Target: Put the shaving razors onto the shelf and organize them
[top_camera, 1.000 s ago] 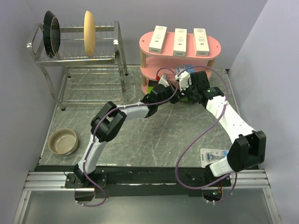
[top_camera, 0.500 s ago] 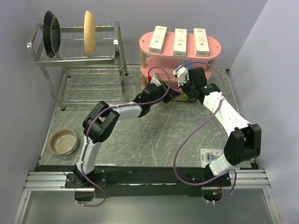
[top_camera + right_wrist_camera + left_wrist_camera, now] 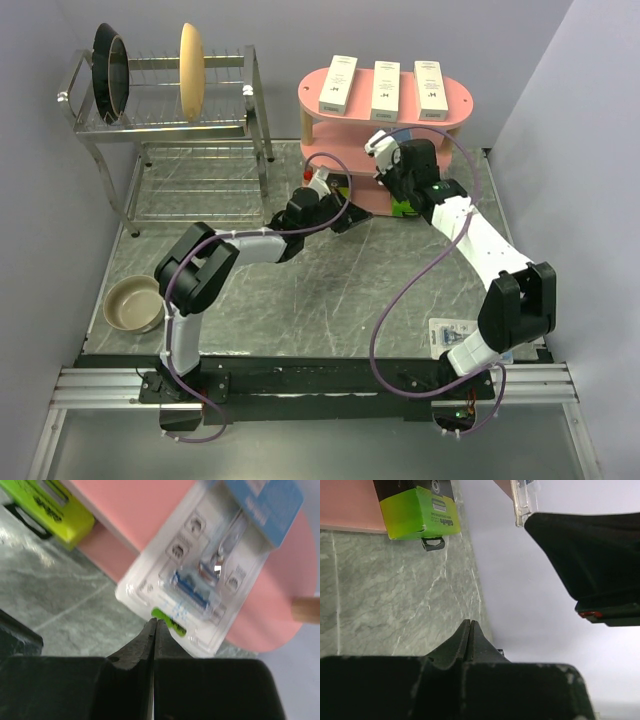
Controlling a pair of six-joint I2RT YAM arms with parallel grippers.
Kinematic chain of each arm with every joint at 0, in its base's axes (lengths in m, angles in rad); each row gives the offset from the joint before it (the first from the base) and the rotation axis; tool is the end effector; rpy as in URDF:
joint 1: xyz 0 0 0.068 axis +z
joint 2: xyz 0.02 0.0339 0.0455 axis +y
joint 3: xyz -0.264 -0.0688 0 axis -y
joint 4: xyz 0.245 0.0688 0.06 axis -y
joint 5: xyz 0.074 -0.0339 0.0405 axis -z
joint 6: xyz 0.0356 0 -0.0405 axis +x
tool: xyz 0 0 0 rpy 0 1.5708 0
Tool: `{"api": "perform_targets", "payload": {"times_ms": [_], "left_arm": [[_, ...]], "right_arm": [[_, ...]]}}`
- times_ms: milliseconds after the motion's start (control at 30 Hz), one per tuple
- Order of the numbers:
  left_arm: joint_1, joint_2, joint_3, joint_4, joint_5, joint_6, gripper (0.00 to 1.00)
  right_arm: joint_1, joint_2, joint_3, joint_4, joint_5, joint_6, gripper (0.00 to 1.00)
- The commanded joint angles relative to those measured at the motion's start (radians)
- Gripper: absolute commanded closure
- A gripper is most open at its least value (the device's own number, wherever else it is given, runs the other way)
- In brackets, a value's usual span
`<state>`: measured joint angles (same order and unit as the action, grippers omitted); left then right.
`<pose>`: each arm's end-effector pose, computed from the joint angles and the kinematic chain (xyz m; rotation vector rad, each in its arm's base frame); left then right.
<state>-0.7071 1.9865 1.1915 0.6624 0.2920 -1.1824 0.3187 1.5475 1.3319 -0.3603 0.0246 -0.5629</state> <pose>0.3341 -0.2989 0.2078 -0.2187 1.9871 -1.5775 0.3402 0.1113 0.3239 -0.9048 1.9517 -0.1685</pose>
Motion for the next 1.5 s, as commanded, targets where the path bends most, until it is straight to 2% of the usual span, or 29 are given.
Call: {"api": "perform_targets", "payload": {"times_ms": [0, 233, 300, 333, 367, 433, 467, 533, 600, 633, 700, 733, 867, 933, 1033, 1100, 1200, 1233, 1333, 1467], "left_arm": [[0.005, -0.052, -0.020, 0.051, 0.033, 0.053, 0.99], [0.000, -0.060, -0.038, 0.066, 0.067, 0.090, 0.99], [-0.003, -0.061, -0.032, 0.074, 0.116, 0.151, 0.99], [-0.009, -0.063, -0.026, 0.072, 0.133, 0.173, 0.95], [-0.011, -0.063, -0.023, 0.066, 0.165, 0.223, 0.82], [-0.031, -0.071, -0.017, 0.023, 0.194, 0.286, 0.70], [-0.040, -0.072, -0.017, 0.013, 0.237, 0.361, 0.61], [-0.069, -0.078, -0.024, -0.021, 0.274, 0.453, 0.55], [-0.089, -0.078, -0.003, -0.120, 0.338, 0.525, 0.48], [-0.115, -0.083, 0.003, -0.150, 0.351, 0.622, 0.45], [-0.146, -0.103, 0.016, -0.202, 0.394, 0.746, 0.40], [-0.184, -0.107, 0.023, -0.264, 0.398, 0.874, 0.37], [-0.302, -0.081, 0.141, -0.475, 0.409, 1.171, 0.25], [-0.376, -0.042, 0.210, -0.539, 0.385, 1.306, 0.24], [-0.431, 0.037, 0.293, -0.544, 0.363, 1.328, 0.24], [-0.463, 0.108, 0.370, -0.557, 0.345, 1.330, 0.24], [-0.515, 0.178, 0.433, -0.569, 0.320, 1.418, 0.25], [-0.522, 0.198, 0.454, -0.570, 0.314, 1.419, 0.25], [-0.526, 0.276, 0.517, -0.528, 0.266, 1.315, 0.28], [-0.537, 0.307, 0.511, -0.474, 0.242, 1.299, 0.30]], "right_arm": [[0.019, 0.002, -0.022, 0.124, -0.020, 0.009, 1.00], [0.023, -0.046, -0.086, 0.167, -0.020, 0.049, 1.00], [0.023, -0.104, -0.112, 0.146, -0.012, 0.058, 1.00], [0.025, -0.130, -0.126, 0.138, -0.014, 0.060, 1.00], [0.023, -0.159, -0.144, 0.130, -0.014, 0.057, 1.00], [0.023, -0.265, -0.220, 0.110, 0.004, 0.046, 1.00], [0.017, -0.344, -0.274, 0.092, 0.014, 0.046, 1.00], [0.004, -0.424, -0.328, 0.072, 0.046, 0.063, 0.98], [-0.030, -0.536, -0.394, 0.032, 0.080, 0.096, 0.86], [-0.055, -0.571, -0.408, 0.012, 0.084, 0.109, 0.83], [-0.152, -0.667, -0.431, -0.051, 0.075, 0.144, 0.64], [-0.189, -0.719, -0.438, -0.071, 0.069, 0.155, 0.46], [-0.378, -0.806, -0.432, -0.179, 0.046, 0.196, 0.18], [-0.470, -0.829, -0.409, -0.215, 0.025, 0.218, 0.15], [-0.568, -0.833, -0.350, -0.273, -0.075, 0.277, 0.10], [-0.573, -0.819, -0.280, -0.344, -0.135, 0.346, 0.08], [-0.573, -0.825, -0.208, -0.388, -0.263, 0.405, 0.00], [-0.572, -0.842, -0.195, -0.390, -0.350, 0.411, 0.00], [-0.560, -0.894, -0.171, -0.371, -0.434, 0.455, 0.00], [-0.550, -0.983, -0.180, -0.345, -0.521, 0.482, 0.00]]}}
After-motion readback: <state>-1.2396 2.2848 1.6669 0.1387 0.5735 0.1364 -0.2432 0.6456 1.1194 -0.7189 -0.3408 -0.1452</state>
